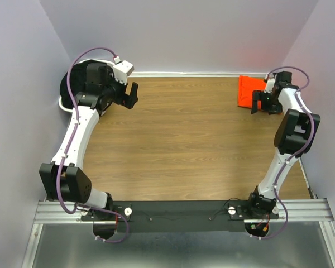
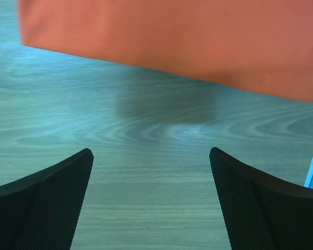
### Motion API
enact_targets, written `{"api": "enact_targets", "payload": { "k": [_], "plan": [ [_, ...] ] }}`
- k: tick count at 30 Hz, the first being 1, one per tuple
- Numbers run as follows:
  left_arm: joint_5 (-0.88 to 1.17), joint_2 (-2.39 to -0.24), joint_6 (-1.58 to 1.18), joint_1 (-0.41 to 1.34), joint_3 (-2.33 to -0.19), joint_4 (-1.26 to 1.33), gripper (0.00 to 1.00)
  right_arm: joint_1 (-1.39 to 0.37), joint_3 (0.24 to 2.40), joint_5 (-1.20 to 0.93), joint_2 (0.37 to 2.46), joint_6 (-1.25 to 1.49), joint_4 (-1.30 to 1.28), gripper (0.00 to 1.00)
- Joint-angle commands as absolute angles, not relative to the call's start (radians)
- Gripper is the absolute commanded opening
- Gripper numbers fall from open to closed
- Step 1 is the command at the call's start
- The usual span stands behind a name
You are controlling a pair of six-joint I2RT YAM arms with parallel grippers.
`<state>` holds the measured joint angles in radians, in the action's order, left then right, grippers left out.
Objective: Fold and stack the t-shirts
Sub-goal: Neatly place the folded tshirt to the corner
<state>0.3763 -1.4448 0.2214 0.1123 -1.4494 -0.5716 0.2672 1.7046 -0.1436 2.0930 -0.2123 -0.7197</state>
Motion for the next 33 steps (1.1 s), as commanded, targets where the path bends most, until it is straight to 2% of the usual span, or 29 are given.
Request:
{"api": "enact_targets", "payload": {
  "k": [1, 10, 18, 33],
  "plan": [
    [0.388, -1.465, 0.239, 0.106, -1.462, -0.615, 0.98, 0.313, 1.704, -0.144, 2.17, -0.212, -0.733, 1.0],
    [0.379, -1.468, 0.247, 0.106, -1.453, -0.617, 0.98, 0.371, 1.755, -0.13, 2.278, -0.305, -0.733, 1.0],
    [0.376, -1.476, 0.25, 0.104, -1.457, -0.621, 0.98, 0.374, 1.933, -0.109, 2.417, -0.359, -0.733, 1.0],
    [0.385, -1.499, 0.256, 0.104, -1.45, -0.615, 0.98, 0.376, 2.071, -0.098, 2.496, -0.454, -0.733, 1.0]
  ]
}}
